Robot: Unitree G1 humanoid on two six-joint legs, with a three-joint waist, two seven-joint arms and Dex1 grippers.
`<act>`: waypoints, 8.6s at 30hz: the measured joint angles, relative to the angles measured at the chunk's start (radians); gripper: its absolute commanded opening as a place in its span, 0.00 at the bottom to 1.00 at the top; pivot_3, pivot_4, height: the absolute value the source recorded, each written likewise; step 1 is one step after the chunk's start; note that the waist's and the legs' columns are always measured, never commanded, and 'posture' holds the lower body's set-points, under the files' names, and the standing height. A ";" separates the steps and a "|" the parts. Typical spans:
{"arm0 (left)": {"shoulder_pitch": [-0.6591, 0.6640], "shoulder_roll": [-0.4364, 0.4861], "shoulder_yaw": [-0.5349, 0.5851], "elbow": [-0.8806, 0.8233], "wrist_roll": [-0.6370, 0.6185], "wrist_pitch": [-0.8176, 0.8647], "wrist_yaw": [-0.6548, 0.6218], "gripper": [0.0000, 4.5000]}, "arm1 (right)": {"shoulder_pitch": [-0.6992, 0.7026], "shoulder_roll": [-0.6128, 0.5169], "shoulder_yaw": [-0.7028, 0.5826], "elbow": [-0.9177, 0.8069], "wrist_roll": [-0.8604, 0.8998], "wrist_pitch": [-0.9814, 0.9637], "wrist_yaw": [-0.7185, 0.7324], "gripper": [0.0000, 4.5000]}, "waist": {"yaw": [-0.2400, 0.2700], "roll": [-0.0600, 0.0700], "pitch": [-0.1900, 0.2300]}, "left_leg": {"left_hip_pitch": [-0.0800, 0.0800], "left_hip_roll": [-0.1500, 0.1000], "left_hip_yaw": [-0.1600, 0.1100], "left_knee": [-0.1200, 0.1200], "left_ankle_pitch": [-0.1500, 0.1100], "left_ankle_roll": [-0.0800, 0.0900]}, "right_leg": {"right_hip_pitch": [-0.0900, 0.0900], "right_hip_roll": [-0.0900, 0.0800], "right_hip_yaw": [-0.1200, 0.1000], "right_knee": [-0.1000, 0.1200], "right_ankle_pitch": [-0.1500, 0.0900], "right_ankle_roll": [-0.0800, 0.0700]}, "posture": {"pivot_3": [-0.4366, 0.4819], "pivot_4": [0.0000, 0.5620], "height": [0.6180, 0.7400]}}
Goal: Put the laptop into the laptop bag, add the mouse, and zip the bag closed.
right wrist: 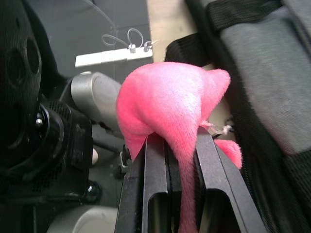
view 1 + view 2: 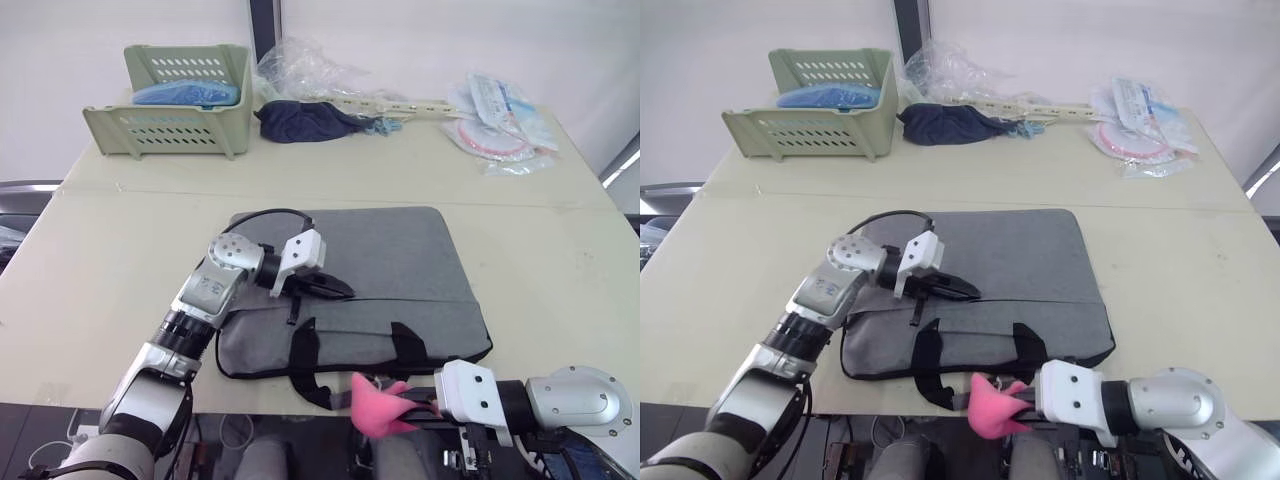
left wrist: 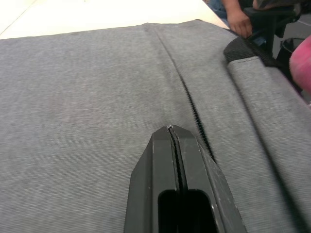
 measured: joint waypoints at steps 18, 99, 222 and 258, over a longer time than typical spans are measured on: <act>0.019 0.008 -0.056 -0.052 0.076 -0.046 0.084 0.00 | 0.019 0.019 0.075 0.096 -0.180 -0.205 0.005 0.01 | -0.001 0.000 0.001 | 0.000 0.001 -0.002 0.002 0.001 -0.001 | 0.004 0.001 0.000 0.000 0.001 0.001 | 0.48 0.27 1.00; -0.049 -0.026 -0.105 0.091 0.108 -0.196 0.141 0.00 | 0.108 0.123 -0.265 0.153 0.115 0.014 -0.003 0.01 | -0.002 0.002 -0.003 | 0.015 0.005 -0.006 -0.003 -0.001 0.004 | 0.017 -0.017 0.004 -0.003 -0.002 -0.003 | 0.48 0.27 1.00; -0.064 -0.007 -0.119 0.147 0.108 -0.303 0.153 0.00 | 0.061 0.372 -0.669 0.335 0.606 0.276 -0.463 0.01 | -0.004 0.015 -0.006 | 0.016 0.002 -0.009 -0.030 0.000 0.011 | 0.013 -0.022 0.003 -0.017 -0.004 -0.003 | 0.48 0.27 1.00; 0.059 0.040 0.006 0.027 -0.021 -0.197 0.143 0.45 | -0.434 0.315 -0.472 0.734 0.531 0.407 -0.526 0.59 | -0.031 0.027 -0.005 | 0.010 0.002 -0.005 -0.035 0.010 -0.002 | 0.001 -0.018 0.002 -0.013 -0.001 0.001 | 0.48 0.27 1.00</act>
